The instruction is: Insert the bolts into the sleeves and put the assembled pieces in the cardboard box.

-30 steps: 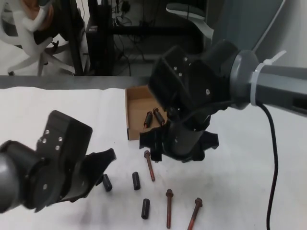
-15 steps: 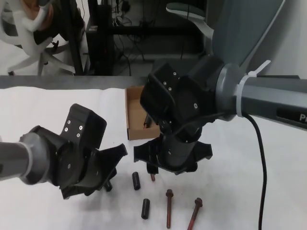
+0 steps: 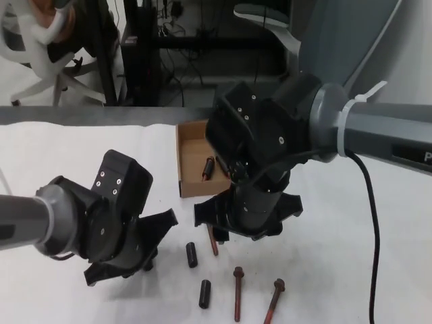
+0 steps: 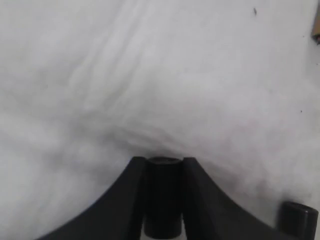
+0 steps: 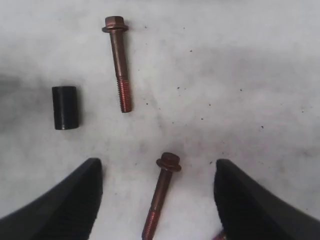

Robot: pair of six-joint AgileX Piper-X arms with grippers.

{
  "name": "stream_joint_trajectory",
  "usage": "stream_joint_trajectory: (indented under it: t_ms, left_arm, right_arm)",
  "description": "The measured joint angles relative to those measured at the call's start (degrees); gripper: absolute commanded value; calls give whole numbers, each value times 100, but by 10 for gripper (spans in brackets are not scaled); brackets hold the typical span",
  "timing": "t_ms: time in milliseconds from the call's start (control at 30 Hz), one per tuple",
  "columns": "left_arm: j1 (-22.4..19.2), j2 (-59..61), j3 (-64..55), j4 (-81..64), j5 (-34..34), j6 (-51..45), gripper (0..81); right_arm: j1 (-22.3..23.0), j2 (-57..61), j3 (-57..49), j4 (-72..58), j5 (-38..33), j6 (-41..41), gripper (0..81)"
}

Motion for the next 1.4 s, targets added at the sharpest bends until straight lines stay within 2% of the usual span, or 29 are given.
stream_joint_trajectory:
  t_ms: [200,333,367,433,567,667,733,800,867,900,1067,1267,1400]
  left_arm:
    - [58,-121,30,-6,48,293,18]
    - [230,-688,120,157,-194,796,18]
    - [320,-994,118,158,-311,1026,18]
    - [538,-1563,118,130,-435,1368,18]
    - [980,-2537,118,102,-532,1771,18]
    - [1171,-2956,118,102,-555,2028,18]
    - [1322,-3317,118,102,-558,2287,18]
    - [1382,-3444,118,102,-558,2399,18]
    - [1420,-3588,118,102,-558,2458,18]
    - [1419,-3625,118,102,-558,2472,18]
    - [1419,-3680,118,119,-448,2539,18]
    - [1419,-3706,402,80,299,3213,18]
    - [1386,-3957,1170,-671,1010,3151,18]
  right_arm:
    - [0,0,133,-255,-108,168,588]
    - [0,6,560,-640,-225,485,433]
    - [0,6,676,-698,-235,530,424]
    - [0,32,878,-779,-250,597,444]
    - [0,171,1118,-897,-304,689,545]
    - [0,273,1135,-1058,-357,735,508]
    - [0,358,1135,-1246,-416,824,442]
    - [0,427,1135,-1293,-436,880,323]
    - [0,467,1122,-1271,-422,883,134]
    - [-17,500,1106,-1261,-441,899,1]
    - [-32,552,1068,-1221,-476,810,6]
    - [-21,334,1105,-1376,-224,125,6]
    - [-21,-471,1132,-1776,215,-504,6]
